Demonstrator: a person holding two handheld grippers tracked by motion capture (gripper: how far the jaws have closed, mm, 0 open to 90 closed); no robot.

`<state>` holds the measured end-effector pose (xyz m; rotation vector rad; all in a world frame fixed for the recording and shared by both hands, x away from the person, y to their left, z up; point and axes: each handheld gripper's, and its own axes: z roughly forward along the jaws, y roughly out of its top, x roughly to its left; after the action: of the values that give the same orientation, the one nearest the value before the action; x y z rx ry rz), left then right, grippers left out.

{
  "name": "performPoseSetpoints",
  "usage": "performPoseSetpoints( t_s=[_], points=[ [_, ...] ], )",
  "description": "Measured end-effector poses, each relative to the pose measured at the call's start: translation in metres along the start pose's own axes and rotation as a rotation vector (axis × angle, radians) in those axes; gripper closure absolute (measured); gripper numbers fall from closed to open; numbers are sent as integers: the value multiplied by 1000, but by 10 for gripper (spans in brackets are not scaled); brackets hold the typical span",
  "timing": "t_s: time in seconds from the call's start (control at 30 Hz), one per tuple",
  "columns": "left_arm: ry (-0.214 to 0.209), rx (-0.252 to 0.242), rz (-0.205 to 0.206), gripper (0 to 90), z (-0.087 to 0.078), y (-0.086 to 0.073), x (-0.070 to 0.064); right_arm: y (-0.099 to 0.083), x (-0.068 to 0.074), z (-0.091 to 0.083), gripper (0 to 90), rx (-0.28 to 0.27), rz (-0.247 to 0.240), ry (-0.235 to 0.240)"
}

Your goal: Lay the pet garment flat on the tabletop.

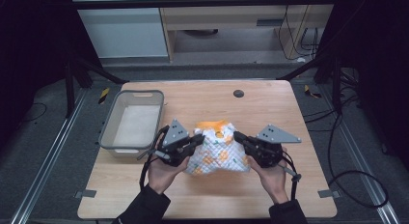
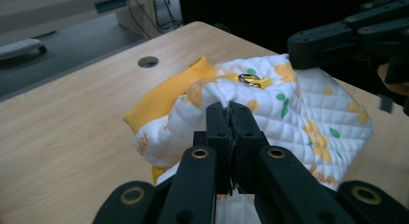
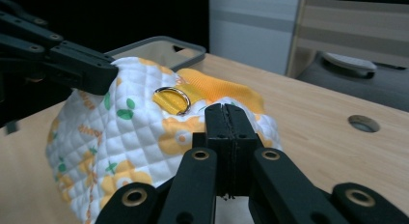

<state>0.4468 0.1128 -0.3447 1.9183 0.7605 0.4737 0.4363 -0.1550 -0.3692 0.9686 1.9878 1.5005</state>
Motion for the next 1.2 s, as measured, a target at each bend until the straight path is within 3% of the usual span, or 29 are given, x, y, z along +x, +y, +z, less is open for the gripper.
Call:
performPoseSetpoints(
  t_s=[0.03, 0.07, 0.1, 0.17, 0.2, 0.23, 0.27, 0.3, 0.53, 0.6, 0.83, 1.0, 1.2],
  points=[
    [35, -15, -23, 881, 11, 4, 8, 4, -5, 12, 899, -8, 0, -45],
    [35, -15, -23, 879, 11, 4, 8, 4, -5, 12, 899, -8, 0, -45],
    [53, -27, -48, 879, 16, 5, 12, 5, -8, 19, 896, -8, -3, -75],
    [120, -55, -94, 840, 27, 7, 22, 6, -15, 34, 880, 21, -1, -128],
    [135, -60, -117, 757, 30, 7, 26, 5, -18, 41, 855, 44, 0, -159],
    [178, -71, -155, 645, 32, 6, 34, 3, -23, 49, 786, 63, -6, -199],
    [178, -71, -155, 606, 32, 6, 34, 3, -23, 49, 786, 63, -6, -199],
    [182, -71, -171, 570, 28, 2, 41, 1, -28, 51, 751, 74, 1, -233],
    [161, -31, -181, 460, 10, -20, 49, -7, -33, 29, 638, 95, -11, -205],
    [150, -4, -172, 438, 0, -37, 49, -14, -33, 16, 593, 105, -22, -182],
    [166, 45, -115, 392, -14, -66, 44, -34, -35, -4, 500, 149, -26, -144],
    [164, 65, -105, 369, -15, -79, 39, -49, -36, -10, 477, 180, -26, -127],
    [154, 117, -98, 368, -1, -98, 34, -73, -39, -7, 469, 229, -8, -113]
  ],
)
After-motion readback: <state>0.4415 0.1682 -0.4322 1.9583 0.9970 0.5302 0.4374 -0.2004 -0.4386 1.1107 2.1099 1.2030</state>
